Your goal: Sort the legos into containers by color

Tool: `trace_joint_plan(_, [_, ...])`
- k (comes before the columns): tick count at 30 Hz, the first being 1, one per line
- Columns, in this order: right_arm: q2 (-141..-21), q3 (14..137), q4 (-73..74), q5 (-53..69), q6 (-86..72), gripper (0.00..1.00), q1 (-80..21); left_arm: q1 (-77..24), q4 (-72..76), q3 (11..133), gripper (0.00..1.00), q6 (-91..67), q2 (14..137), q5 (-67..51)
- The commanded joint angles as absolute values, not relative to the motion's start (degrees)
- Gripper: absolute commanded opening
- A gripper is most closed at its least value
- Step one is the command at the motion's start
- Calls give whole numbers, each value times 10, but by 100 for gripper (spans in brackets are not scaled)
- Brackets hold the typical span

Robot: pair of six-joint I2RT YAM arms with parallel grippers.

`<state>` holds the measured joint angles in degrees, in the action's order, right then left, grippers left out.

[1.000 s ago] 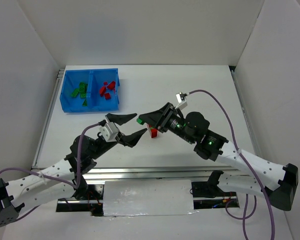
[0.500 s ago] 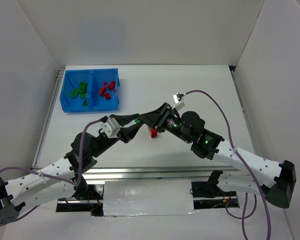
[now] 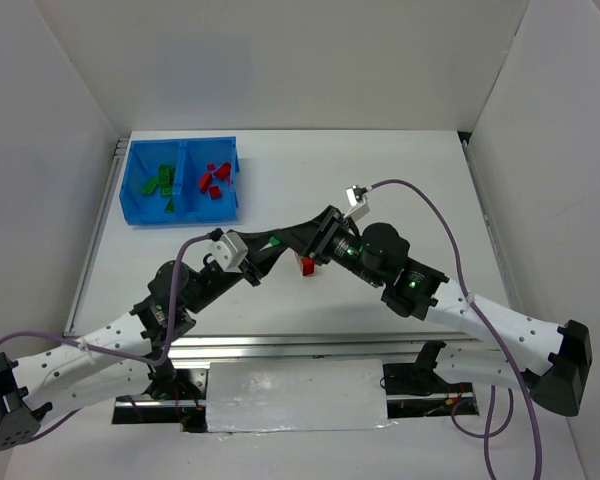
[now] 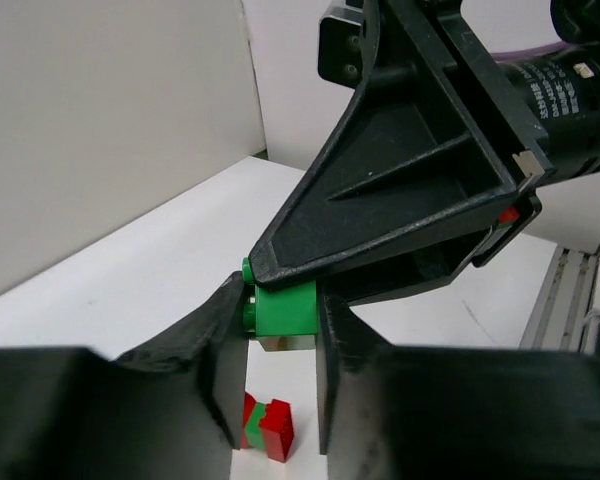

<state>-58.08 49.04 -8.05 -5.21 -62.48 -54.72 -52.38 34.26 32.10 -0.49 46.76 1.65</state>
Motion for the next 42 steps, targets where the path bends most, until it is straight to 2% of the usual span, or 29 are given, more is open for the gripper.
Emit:
trace_joint_plan(1, [-580, 504, -105, -54, -620, 0, -552, -528, 362, 344, 24, -16, 467, 21])
trace_joint_plan(3, [-581, 502, -107, -53, -619, 0, -551, -527, 360, 349, 19, -18, 464, 25])
trace_joint_plan(4, [-582, 499, -109, -52, -619, 0, -551, -527, 358, 352, 12, -19, 464, 27])
trace_joint_plan(5, [-582, 498, -109, -52, -618, 0, -552, -527, 356, 353, 0, -20, 463, 33])
trace_joint_plan(7, [-578, 492, -119, -51, -614, 0, -551, -527, 352, 359, 0, -26, 467, 73])
trace_joint_plan(8, [-576, 490, -123, -48, -607, 23, -548, -527, 351, 359, 0, -26, 468, 90])
trace_joint_plan(9, [-569, 485, -130, -48, -600, 57, -544, -527, 349, 363, 0, -31, 473, 111])
trace_joint_plan(10, [-562, 476, -125, -57, -599, 99, -536, -523, 339, 367, 0, -36, 476, 164])
trace_joint_plan(13, [-513, 456, -65, -93, -606, 100, -485, -470, 302, 402, 0, -100, 501, 257])
trace_joint_plan(15, [-464, 441, -27, -136, -602, 100, -444, -409, 196, 468, 0, -196, 538, 315])
trace_joint_plan(16, [-450, 431, -14, -145, -594, 100, -430, -330, 152, 495, 0, -233, 558, 322])
trace_joint_plan(20, [-428, 425, 25, -126, -566, 100, -393, -129, -100, 686, 0, -387, 734, 345])
trace_joint_plan(21, [-433, 425, 28, -114, -559, 100, -391, -73, -118, 712, 0, -415, 764, 352])
trace_joint_plan(25, [-466, 428, 36, -66, -533, 100, -389, 12, -148, 837, 0, -414, 919, 302])
trace_joint_plan(29, [-496, 426, 24, -41, -511, 100, -385, 37, -181, 966, 3, -375, 1068, 293])
trace_joint_plan(30, [-501, 429, 23, -37, -507, 100, -383, 44, -187, 976, 13, -374, 1084, 285])
trace_joint_plan(32, [-517, 433, 24, -33, -495, 100, -380, 52, -172, 975, 24, -367, 1108, 270])
trace_joint_plan(33, [-525, 440, 25, -33, -490, 100, -380, 60, -164, 970, 37, -367, 1112, 262])
trace_joint_plan(35, [-552, 458, 44, -25, -470, 100, -380, 66, -156, 956, 53, -380, 1116, 261])
trace_joint_plan(36, [-573, 463, 53, -26, -466, 100, -379, 73, -155, 952, 65, -385, 1116, 259])
trace_joint_plan(38, [-597, 478, 74, -26, -454, 100, -380, 77, -157, 947, 78, -399, 1116, 259])
trace_joint_plan(40, [-637, 494, 91, -20, -433, 100, -378, 83, -167, 948, 98, -409, 1109, 253])
trace_joint_plan(42, [-683, 504, 96, -12, -401, 100, -379, 84, -167, 949, 100, -412, 1091, 243])
